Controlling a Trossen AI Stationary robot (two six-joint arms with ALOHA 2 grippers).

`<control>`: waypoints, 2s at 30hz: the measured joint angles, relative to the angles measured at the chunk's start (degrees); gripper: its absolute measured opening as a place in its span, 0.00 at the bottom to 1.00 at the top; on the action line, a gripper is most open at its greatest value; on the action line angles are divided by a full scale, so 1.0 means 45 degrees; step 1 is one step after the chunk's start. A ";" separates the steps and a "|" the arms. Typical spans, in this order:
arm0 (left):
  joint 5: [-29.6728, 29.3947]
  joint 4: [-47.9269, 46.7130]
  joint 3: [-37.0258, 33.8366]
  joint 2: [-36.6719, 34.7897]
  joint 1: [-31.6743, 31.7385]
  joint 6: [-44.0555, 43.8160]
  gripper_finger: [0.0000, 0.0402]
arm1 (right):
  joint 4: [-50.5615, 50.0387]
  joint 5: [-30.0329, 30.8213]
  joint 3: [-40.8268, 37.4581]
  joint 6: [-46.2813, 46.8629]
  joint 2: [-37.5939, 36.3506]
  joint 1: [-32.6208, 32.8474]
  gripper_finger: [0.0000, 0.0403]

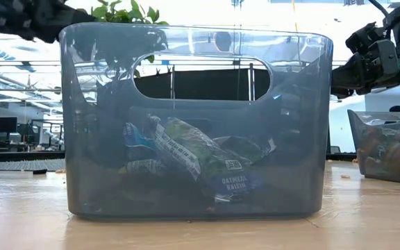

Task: Pick and place Granola Bars by type
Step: Return to Home Position

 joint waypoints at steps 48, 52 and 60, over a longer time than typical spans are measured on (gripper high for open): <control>-0.0751 -0.0977 -0.3932 -0.6199 0.2304 -0.0690 0.22 | 0.0005 0.0003 0.0000 0.0001 -0.0004 0.0000 0.37; -0.0817 -0.1159 -0.3941 -0.6195 0.2435 -0.0685 0.22 | 0.0003 0.0002 0.0000 0.0003 -0.0003 0.0000 0.37; -0.0780 -0.1499 -0.3941 -0.6199 0.2812 -0.0690 0.22 | 0.0000 -0.0001 0.0000 0.0003 -0.0005 0.0000 0.37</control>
